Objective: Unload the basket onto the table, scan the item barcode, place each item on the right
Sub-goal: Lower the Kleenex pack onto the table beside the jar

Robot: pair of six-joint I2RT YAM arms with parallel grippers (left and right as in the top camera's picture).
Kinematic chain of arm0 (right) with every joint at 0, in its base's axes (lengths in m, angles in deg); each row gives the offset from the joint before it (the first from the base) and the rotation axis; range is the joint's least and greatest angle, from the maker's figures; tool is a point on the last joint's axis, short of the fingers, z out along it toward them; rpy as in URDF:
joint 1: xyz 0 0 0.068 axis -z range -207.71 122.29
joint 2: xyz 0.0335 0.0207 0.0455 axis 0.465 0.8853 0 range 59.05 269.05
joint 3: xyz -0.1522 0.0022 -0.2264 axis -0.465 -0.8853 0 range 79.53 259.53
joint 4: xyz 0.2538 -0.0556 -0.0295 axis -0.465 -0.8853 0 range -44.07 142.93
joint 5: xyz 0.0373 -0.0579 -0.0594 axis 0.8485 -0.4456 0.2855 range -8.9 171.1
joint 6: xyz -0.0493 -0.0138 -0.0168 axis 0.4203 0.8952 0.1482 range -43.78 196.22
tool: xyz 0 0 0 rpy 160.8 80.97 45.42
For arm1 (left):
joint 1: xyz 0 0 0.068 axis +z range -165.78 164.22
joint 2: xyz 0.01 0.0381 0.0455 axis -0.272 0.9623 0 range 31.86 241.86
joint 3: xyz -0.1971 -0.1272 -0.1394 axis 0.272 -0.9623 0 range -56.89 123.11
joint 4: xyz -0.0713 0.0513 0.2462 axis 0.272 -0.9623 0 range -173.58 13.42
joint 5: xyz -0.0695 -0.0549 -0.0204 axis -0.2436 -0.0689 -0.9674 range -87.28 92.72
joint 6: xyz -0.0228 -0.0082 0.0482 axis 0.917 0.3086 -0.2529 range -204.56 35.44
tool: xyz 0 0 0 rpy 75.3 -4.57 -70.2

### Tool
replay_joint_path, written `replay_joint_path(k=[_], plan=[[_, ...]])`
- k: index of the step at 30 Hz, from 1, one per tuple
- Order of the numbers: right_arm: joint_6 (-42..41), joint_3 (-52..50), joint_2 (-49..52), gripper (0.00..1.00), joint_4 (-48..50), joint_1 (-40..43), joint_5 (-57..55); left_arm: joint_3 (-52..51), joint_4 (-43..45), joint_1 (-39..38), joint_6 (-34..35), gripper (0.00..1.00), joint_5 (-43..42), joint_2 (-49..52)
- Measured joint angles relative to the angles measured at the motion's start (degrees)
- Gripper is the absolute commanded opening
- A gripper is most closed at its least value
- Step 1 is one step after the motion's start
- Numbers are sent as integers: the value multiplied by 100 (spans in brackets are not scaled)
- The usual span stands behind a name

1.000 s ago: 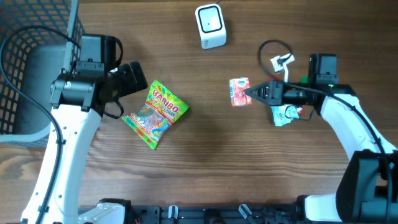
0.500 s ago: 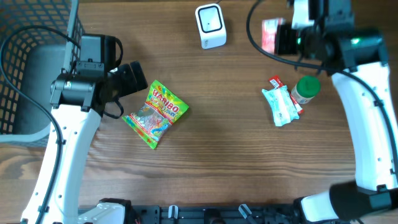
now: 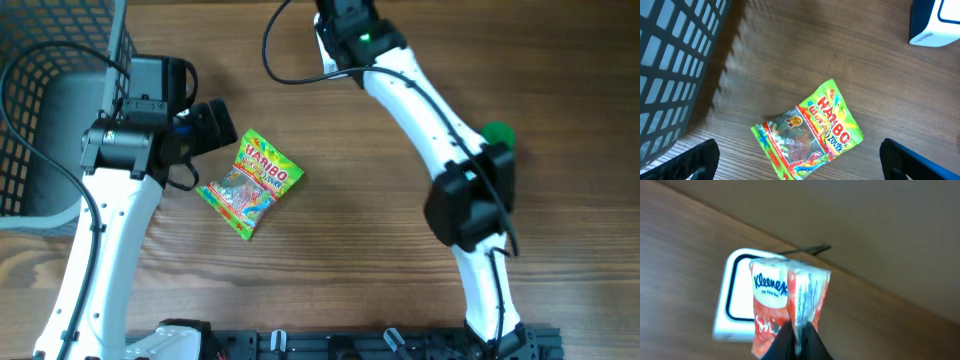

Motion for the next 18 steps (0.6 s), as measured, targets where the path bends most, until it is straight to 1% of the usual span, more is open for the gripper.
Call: replay_joint_path(k=[3,7,12,14,15,17,18], plan=[[389,-7,490,4,463,2,-264,0,-2,0,0,100,0,0],[498,-66,697,4,861,0,-369,0,-2,0,0,100,0,0],[496,-72,697,4,817,0,-378,0,-2,0,0,100,0,0],[367,-94,634,4,529,2,-343,0,-7,0,0,100,-2,0],[251,-155,446,4,190,13,-264,0,-7,0,0,100,-2,0],[-50,-203,-282,4,-678,57,4,0,-11,0,0,100,-2,0],[-225,-201,-911,4,-1250,120,225,0,-11,0,0,100,-2,0]])
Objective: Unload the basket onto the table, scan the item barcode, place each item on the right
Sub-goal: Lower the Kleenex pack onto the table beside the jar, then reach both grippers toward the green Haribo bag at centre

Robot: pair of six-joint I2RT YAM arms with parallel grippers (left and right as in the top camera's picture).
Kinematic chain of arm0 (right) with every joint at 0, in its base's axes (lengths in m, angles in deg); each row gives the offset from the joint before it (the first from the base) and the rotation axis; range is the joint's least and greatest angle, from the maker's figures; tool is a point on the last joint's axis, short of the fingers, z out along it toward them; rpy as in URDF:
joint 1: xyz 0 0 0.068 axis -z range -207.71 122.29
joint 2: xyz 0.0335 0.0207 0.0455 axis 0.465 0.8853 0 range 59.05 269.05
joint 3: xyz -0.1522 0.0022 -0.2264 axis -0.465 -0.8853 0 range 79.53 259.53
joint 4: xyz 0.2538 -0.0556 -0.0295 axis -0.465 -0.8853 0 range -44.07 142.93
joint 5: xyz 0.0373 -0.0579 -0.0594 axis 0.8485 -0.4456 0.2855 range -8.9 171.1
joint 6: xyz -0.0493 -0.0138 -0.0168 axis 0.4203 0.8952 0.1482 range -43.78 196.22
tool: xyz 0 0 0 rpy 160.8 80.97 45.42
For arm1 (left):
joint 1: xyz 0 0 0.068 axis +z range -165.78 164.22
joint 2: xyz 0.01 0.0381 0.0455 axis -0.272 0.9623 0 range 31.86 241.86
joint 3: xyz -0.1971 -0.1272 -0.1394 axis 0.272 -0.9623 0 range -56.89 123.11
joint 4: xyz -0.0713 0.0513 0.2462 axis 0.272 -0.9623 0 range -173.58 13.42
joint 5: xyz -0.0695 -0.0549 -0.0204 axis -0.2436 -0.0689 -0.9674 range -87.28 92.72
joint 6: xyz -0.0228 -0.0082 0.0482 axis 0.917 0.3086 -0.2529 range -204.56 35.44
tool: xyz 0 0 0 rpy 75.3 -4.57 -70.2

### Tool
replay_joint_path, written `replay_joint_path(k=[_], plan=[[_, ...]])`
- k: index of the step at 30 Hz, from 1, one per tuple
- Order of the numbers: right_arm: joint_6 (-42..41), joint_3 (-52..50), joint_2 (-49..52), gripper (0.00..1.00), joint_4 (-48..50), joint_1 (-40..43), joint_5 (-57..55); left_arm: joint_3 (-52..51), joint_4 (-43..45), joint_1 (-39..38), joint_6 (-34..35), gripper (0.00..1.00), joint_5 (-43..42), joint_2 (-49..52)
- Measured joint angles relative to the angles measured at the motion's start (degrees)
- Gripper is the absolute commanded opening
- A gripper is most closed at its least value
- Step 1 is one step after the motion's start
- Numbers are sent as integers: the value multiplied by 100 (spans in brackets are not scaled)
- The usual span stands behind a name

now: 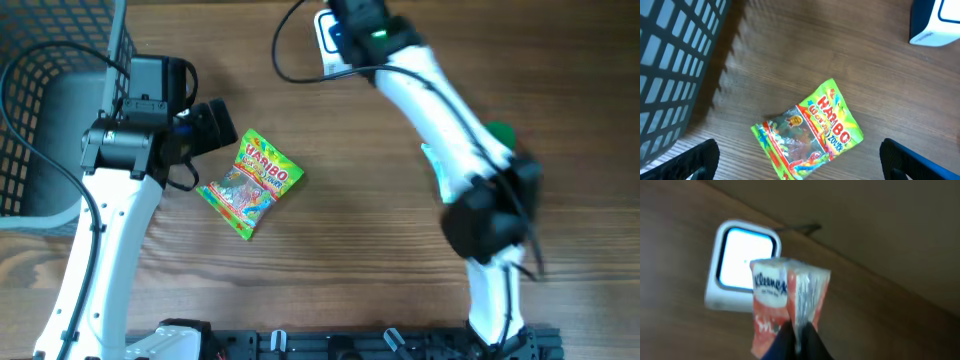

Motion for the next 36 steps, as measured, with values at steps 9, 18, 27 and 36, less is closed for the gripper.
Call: replay_joint_path(k=[9,18,27,36], plan=[[-470,-203,-2243,4,-3912,1899,1934,0,9,0,0,100,2,0],[-485,-4006,-2061,22,-1657,2522,2166,0,7,0,0,100,0,0],[-721,-4258,-2061,45,-1467,2518,2581,0,9,0,0,100,0,0],[-1493,-4037,-2061,68,-914,1709,6094,0,317,0,0,82,4,0]])
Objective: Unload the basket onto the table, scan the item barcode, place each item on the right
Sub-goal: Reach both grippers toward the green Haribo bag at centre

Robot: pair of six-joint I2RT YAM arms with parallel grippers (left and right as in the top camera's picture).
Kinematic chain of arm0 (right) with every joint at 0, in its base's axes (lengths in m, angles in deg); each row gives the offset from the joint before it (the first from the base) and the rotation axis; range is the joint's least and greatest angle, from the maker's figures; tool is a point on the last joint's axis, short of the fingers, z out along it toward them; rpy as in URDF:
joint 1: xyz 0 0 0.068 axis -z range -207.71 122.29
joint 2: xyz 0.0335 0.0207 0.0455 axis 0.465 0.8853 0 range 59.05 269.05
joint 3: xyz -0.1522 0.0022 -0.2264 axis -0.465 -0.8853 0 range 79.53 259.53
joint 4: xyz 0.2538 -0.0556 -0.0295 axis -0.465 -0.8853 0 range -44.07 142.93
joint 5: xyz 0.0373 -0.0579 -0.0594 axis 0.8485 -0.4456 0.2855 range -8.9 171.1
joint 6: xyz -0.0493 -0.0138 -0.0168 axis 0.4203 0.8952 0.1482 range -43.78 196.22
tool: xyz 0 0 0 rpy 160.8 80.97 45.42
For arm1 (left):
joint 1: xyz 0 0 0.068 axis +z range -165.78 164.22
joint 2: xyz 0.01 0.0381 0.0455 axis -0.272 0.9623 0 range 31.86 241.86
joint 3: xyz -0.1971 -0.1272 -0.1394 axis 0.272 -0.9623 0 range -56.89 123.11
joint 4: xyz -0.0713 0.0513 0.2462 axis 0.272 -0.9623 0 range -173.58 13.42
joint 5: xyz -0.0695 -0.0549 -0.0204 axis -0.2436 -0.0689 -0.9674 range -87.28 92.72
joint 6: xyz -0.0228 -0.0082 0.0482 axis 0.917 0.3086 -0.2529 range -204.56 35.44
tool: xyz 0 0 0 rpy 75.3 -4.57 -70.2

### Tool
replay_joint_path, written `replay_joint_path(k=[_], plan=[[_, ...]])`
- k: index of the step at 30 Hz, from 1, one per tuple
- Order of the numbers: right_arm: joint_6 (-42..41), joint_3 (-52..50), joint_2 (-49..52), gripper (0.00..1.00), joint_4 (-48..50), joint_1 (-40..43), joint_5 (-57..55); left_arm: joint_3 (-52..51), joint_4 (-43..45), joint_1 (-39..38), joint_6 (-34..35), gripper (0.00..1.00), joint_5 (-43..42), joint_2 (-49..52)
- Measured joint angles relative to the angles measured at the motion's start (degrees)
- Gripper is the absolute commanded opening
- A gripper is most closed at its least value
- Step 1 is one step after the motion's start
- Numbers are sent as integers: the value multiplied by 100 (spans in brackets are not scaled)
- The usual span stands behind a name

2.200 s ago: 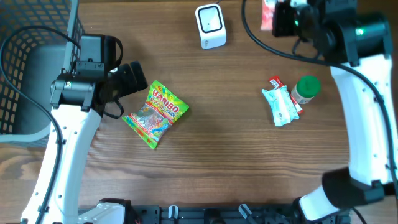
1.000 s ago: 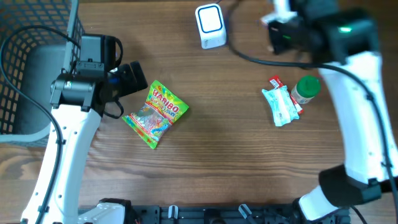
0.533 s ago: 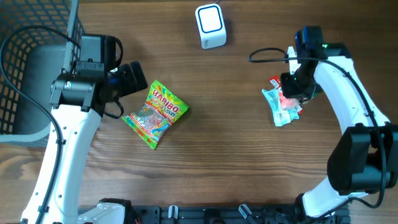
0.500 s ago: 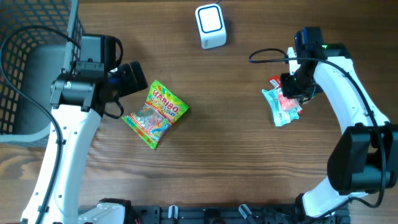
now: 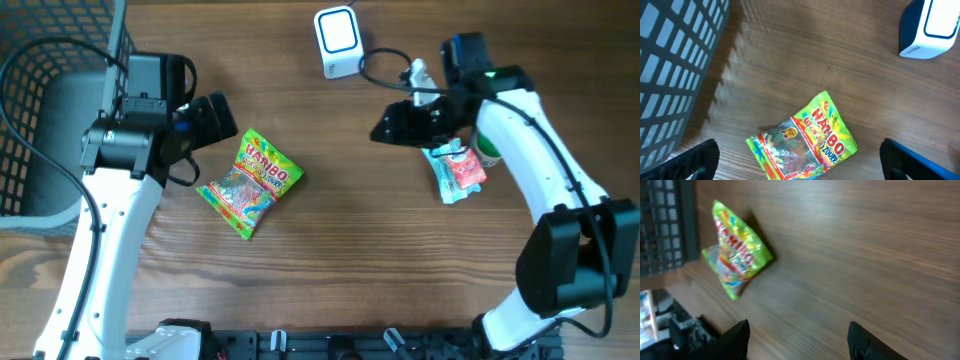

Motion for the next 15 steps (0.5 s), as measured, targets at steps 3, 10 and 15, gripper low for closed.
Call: replay_joint_path(k=[3,10,15], plan=[[-168,-229,0,68,426,-501,105,0,-74,0,4,4,-24,0],[-638,-975,-2,67,1189,-608,111,-1357,319,0,614,4,168,662],[-686,-1161,-2,67,1239,-608,66,-1823,715,-11,774,4,61,1821]])
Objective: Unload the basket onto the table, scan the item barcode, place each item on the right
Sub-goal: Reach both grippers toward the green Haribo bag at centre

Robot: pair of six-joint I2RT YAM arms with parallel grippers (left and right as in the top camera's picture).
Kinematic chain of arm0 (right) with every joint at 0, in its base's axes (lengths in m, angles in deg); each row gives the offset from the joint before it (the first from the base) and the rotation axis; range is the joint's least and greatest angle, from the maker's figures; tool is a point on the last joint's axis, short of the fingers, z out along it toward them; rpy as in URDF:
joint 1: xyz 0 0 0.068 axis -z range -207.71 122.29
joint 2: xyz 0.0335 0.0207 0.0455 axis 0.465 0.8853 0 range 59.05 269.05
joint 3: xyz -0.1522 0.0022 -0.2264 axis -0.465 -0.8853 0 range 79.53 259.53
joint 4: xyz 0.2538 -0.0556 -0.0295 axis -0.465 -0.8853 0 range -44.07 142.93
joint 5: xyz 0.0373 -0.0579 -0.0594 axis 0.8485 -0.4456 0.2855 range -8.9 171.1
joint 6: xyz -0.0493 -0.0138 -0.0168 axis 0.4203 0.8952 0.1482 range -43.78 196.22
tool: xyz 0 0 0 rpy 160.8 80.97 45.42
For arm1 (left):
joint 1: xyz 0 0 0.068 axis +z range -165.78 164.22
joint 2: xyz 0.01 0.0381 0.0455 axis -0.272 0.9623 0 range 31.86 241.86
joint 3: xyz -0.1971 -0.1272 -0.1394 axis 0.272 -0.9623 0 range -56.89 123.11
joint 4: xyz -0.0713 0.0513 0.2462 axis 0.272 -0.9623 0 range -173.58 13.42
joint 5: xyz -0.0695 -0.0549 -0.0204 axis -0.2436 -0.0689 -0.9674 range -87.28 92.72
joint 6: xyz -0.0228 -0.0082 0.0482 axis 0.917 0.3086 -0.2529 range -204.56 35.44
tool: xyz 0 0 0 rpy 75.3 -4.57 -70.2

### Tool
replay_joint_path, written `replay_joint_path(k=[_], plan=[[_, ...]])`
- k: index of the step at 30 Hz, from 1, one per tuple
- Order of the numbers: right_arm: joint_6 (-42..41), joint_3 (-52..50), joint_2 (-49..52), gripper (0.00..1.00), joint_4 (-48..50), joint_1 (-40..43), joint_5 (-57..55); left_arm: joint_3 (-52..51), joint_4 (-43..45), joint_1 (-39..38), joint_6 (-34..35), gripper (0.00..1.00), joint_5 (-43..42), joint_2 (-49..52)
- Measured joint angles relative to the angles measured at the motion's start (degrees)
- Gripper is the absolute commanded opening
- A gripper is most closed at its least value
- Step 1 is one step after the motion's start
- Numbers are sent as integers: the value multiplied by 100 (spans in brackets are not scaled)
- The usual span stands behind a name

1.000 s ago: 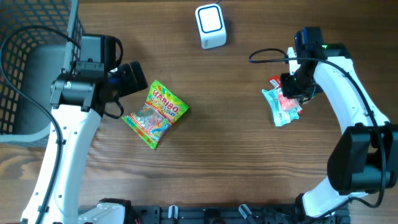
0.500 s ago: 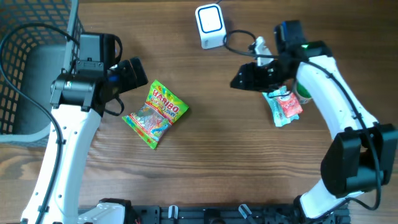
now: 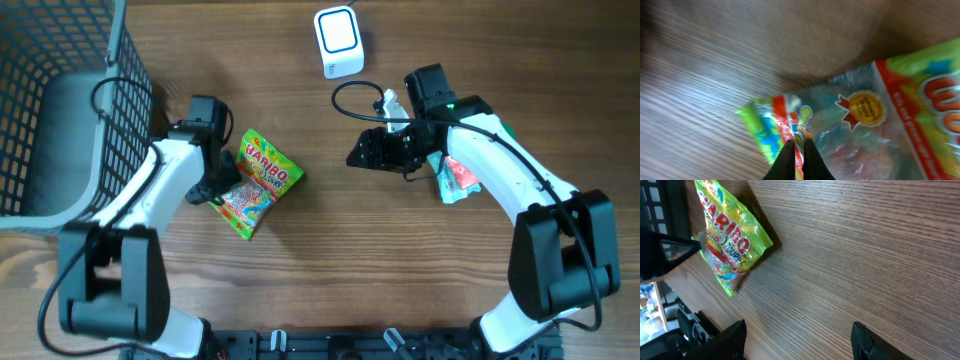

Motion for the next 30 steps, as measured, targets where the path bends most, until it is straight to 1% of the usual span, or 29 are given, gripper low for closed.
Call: replay_joint_path(k=[3,6,9,11,12,13,14,15,16,17,18,19,21,24,25,26,29,30], plan=[[0,0,0,67,-2,0,0,-2,-127,-155,35,4,-686,302],[0,0,0,67,-2,0,-2,-2,-142,-671,63,4,-1333,334],[0,0,0,68,-55,0,-2,-4,-9,-1663,79,4,-1648,345],[0,0,0,67,-101,0,-2,57,-175,-2061,90,4,-1733,350],[-7,0,0,66,-151,0,-2,210,-398,-2096,90,4,-1657,352],[-17,0,0,62,-251,0,-2,422,-525,-2072,92,4,-1541,345],[-11,0,0,56,-455,0,-9,767,-535,-2031,90,4,-1355,330],[-28,-4,0,34,-695,0,-9,1001,-509,-1985,90,4,-1231,284],[-42,-9,0,25,-809,0,-11,1086,-413,-1941,90,4,-1088,232],[-24,-15,0,12,-986,0,-20,1128,-345,-1904,92,4,-962,219],[-44,-66,0,10,-1113,-11,-20,1128,-138,-1849,90,4,-675,219],[-59,-205,-2,9,-1029,-50,-20,1128,-52,-1812,90,4,-487,221],[-297,-645,-4,9,-560,-229,-20,1130,42,-1810,90,4,-376,348],[-898,-1364,-9,9,487,-634,-35,1137,20,-1928,90,4,-472,970],[-1257,-1690,-7,9,931,-870,-44,1115,-151,-2050,90,4,-577,1266],[-1443,-1827,-11,10,1279,-977,-96,1110,-291,-2122,90,4,-601,1368],[-1849,-1958,-11,9,2116,-1152,-584,1106,-671,-2201,90,4,-616,1462],[-1888,-1965,-11,13,2492,-1152,-715,1106,-750,-2199,66,4,-616,1462]])
